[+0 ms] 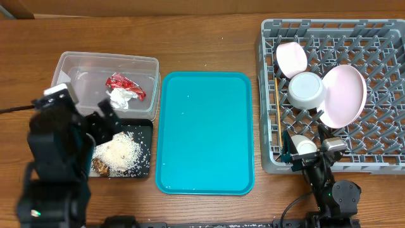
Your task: Sort waste into correct bins and load items into the dishwasher
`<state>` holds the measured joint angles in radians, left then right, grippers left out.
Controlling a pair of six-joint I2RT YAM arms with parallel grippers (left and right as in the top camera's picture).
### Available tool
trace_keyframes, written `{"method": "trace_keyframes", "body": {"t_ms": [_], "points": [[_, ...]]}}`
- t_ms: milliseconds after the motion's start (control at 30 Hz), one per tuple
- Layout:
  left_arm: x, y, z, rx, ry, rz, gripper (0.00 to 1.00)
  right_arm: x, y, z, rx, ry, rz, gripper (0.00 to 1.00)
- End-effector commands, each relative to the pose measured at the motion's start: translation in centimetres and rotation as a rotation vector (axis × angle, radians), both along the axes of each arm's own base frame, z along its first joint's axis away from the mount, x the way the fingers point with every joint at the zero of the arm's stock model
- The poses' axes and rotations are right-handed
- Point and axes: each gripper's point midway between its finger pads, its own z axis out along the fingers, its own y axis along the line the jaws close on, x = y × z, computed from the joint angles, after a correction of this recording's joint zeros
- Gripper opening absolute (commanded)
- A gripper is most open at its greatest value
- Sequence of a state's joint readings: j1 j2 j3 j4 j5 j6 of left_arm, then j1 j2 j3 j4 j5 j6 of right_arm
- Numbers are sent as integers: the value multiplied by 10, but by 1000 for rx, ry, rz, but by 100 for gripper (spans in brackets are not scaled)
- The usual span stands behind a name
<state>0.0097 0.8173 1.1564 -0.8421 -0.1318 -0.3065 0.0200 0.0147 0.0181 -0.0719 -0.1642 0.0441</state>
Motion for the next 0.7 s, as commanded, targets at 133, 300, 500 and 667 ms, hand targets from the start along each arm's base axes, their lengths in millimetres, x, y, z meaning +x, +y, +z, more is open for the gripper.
{"method": "trace_keyframes", "body": {"t_ms": [133, 300, 500, 667], "points": [[2, -30, -29, 17, -242, -185, 100, 0, -3, -1, -7, -7, -14, 100], [-15, -30, -44, 62, -373, -195, 100, 0, -3, -1, -7, -7, -14, 100], [-30, -29, -75, 85, -462, -194, 100, 0, -3, -2, -7, -6, -14, 100], [-30, -29, -101, 91, -524, -191, 100, 0, -3, -1, -7, -7, -14, 100]]}}
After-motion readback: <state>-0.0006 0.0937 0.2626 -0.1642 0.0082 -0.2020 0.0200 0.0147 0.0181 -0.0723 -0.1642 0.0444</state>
